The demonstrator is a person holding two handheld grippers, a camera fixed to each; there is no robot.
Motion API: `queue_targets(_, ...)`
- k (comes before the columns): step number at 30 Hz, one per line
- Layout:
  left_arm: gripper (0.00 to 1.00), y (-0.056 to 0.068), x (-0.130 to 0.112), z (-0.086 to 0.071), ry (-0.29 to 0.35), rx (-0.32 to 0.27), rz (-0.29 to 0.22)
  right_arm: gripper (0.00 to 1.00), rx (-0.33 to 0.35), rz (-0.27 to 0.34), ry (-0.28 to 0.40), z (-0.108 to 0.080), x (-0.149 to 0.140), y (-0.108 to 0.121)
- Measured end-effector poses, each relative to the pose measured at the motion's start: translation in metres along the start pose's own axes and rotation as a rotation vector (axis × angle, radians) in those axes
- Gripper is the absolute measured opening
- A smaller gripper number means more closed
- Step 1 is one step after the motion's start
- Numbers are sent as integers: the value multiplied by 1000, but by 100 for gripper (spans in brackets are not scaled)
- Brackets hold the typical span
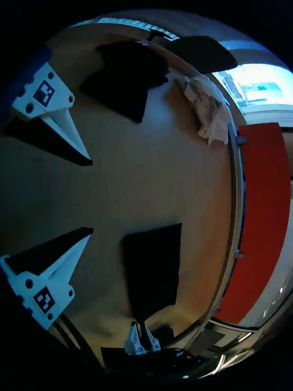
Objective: Fold towel
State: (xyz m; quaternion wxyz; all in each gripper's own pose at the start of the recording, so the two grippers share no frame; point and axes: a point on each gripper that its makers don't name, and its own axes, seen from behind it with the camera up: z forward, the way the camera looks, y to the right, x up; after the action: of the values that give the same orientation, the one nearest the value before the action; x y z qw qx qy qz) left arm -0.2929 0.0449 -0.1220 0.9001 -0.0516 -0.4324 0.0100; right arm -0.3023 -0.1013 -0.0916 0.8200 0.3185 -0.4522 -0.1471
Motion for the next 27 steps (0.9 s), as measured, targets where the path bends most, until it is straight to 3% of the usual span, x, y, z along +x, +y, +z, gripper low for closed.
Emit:
queue_targets(2,93,-1,0,0,-1,1,-1,43,2,-6,-3,0,0,0)
queue_targets(9,93,-2,-1,-1,0,3,-1,15,4,-11,-22,1,-3,1)
queue_targets(15,93,-3,-1,-2,0,2,-1,8,-1,-17,-14,1,0,2)
queue_targets(27,93,-5,-2,-2,1,4,-6,8,-26,-27,12,-1,11,4)
